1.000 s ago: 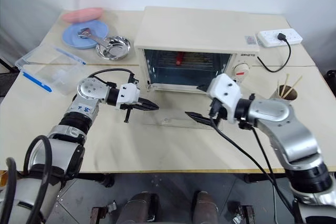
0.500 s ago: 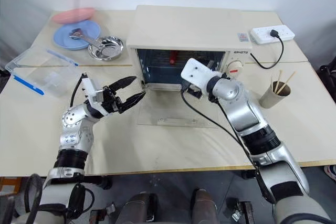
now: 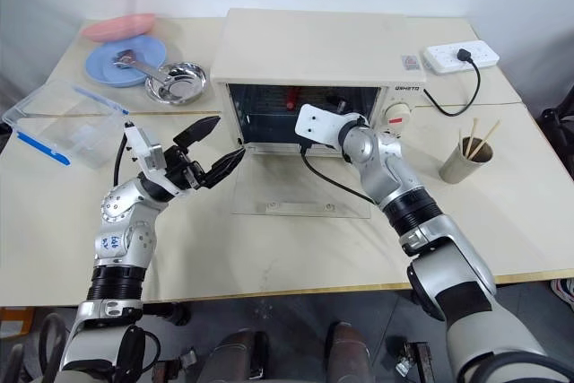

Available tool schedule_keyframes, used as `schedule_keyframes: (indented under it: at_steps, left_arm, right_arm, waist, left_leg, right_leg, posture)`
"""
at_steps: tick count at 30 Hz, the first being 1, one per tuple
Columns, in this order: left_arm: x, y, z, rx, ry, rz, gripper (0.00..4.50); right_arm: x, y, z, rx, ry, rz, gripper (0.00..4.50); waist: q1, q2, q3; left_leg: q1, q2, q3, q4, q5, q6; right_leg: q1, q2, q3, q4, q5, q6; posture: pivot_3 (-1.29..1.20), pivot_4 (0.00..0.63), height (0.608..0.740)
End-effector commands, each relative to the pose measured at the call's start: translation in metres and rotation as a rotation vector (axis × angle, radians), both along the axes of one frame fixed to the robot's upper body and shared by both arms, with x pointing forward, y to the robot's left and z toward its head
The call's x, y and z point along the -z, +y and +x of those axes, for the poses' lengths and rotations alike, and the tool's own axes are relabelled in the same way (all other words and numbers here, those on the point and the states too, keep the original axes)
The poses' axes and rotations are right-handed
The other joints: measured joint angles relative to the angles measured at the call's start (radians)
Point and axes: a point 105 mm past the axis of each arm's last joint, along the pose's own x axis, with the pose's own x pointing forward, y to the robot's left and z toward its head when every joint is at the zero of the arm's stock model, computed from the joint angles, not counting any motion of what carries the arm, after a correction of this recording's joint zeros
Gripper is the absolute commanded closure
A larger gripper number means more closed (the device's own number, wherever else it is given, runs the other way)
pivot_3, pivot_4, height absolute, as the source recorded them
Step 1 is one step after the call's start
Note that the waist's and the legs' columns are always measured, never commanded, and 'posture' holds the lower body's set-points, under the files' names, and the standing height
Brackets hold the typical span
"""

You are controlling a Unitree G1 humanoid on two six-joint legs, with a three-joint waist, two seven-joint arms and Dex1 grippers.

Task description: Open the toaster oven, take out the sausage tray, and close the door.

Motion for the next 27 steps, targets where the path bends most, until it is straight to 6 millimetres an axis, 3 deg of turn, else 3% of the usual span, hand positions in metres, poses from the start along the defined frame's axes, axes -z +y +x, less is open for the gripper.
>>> schedule_keyframes:
  at_steps: [1,6,7,20,27]
  left_arm:
    - [-0.012,-0.005,-0.005,0.023,-0.047,-0.018,0.0]
    - [-0.014,-0.006,-0.002,0.026,-0.047,-0.019,0.0]
    - [-0.014,-0.006,-0.001,0.027,-0.047,-0.02,0.0]
    - [-0.019,-0.012,0.011,0.037,-0.058,-0.012,0.0]
    - [-0.019,-0.01,0.015,0.037,-0.055,-0.002,0.0]
  right_arm:
    - [-0.019,0.004,-0.001,0.001,-0.105,-0.047,2.68]
    - [-0.017,0.006,-0.009,0.012,-0.145,-0.069,4.41]
    - [-0.015,0.006,-0.011,0.016,-0.152,-0.072,4.48]
    - [-0.011,0.005,-0.049,0.011,-0.279,-0.105,4.48]
    - [-0.009,-0.007,-0.071,0.0,-0.315,-0.117,4.48]
  waist:
    - [0.001,0.0,0.0]
    - [0.001,0.0,0.0]
    - [0.002,0.0,0.0]
    - [0.003,0.0,0.0]
    - [0.004,0.0,0.0]
  left_leg:
    - [0.0,0.0,0.0,0.0,0.0,0.0]
    - [0.0,0.0,0.0,0.0,0.0,0.0]
    - [0.0,0.0,0.0,0.0,0.0,0.0]
    - [0.0,0.0,0.001,-0.001,0.0,0.0]
    - [0.0,0.0,0.001,-0.001,0.0,0.0]
  right_leg:
    - [0.0,0.0,0.0,0.0,0.0,0.0]
    - [0.0,0.0,0.0,0.0,0.0,0.0]
    - [0.0,0.0,0.0,0.0,0.0,0.0]
    - [0.0,0.0,0.0,0.0,0.0,0.0]
    - [0.0,0.0,0.0,-0.001,0.0,0.0]
  posture:
    - [0.0,0.15,0.74]
    - [0.0,0.15,0.74]
    - [0.0,0.15,0.74]
    - [0.0,0.15,0.74]
    - [0.0,0.15,0.74]
